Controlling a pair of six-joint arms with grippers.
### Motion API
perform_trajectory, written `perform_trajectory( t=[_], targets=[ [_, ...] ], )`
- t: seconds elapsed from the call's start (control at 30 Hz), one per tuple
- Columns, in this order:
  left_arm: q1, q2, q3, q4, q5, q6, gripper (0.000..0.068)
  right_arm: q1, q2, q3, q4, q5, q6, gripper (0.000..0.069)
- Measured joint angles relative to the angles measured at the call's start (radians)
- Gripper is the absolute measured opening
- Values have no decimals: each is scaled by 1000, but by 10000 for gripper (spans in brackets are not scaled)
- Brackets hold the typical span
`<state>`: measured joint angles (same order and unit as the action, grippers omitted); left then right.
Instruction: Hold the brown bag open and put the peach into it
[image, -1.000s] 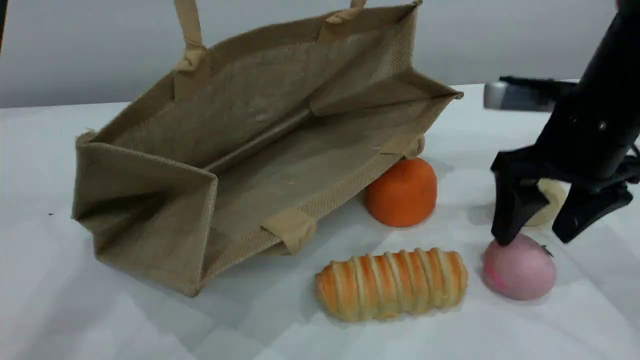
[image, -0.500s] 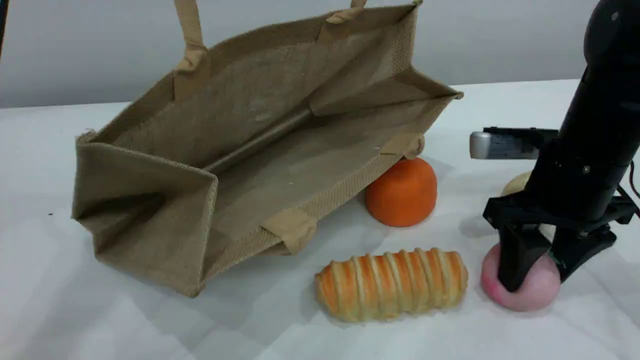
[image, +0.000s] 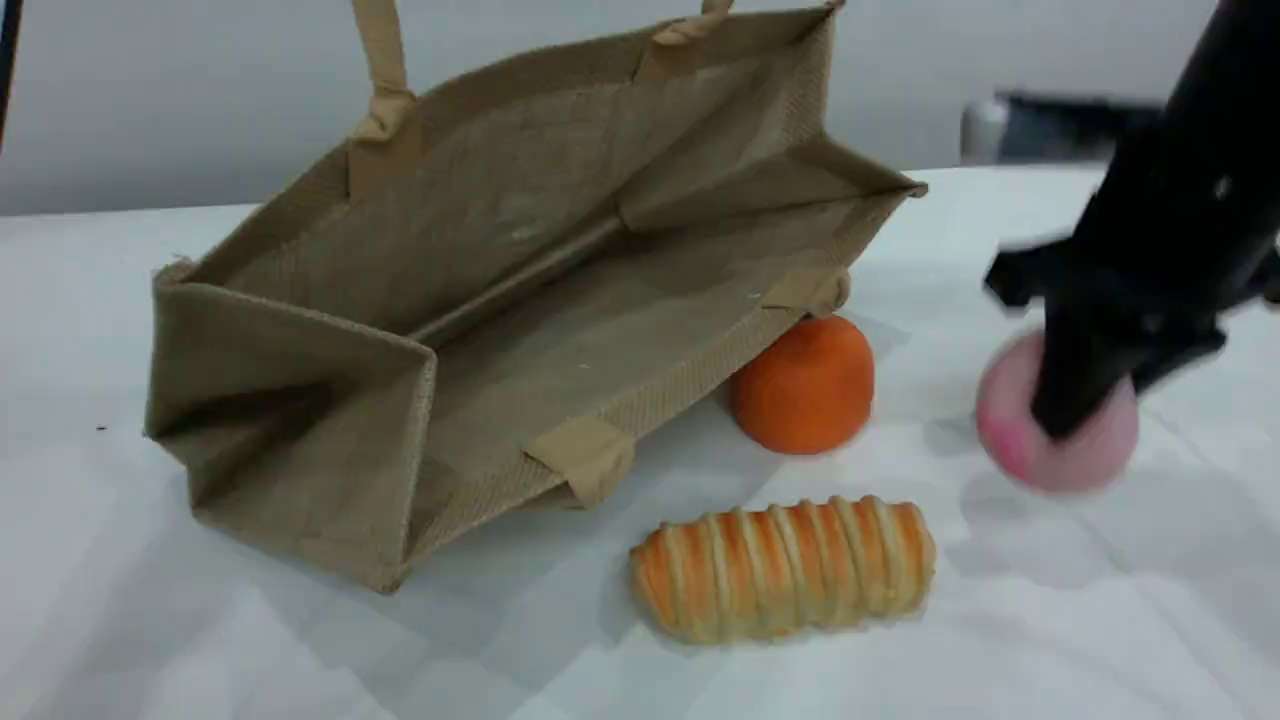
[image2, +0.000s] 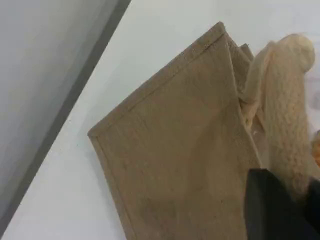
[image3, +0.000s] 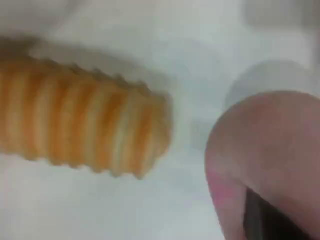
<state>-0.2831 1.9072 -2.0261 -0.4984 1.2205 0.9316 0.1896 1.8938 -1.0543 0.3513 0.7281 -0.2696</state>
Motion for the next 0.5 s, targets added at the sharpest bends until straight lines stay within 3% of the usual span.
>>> perform_trajectory(
  t=[0.23, 0.5],
  targets=[
    [0, 0, 0, 1, 0, 2, 88, 19, -232, 7, 70, -9, -28, 38],
    [0, 0, 0, 2, 0, 2, 88, 214, -421, 103, 74, -189, -77, 41]
  ],
)
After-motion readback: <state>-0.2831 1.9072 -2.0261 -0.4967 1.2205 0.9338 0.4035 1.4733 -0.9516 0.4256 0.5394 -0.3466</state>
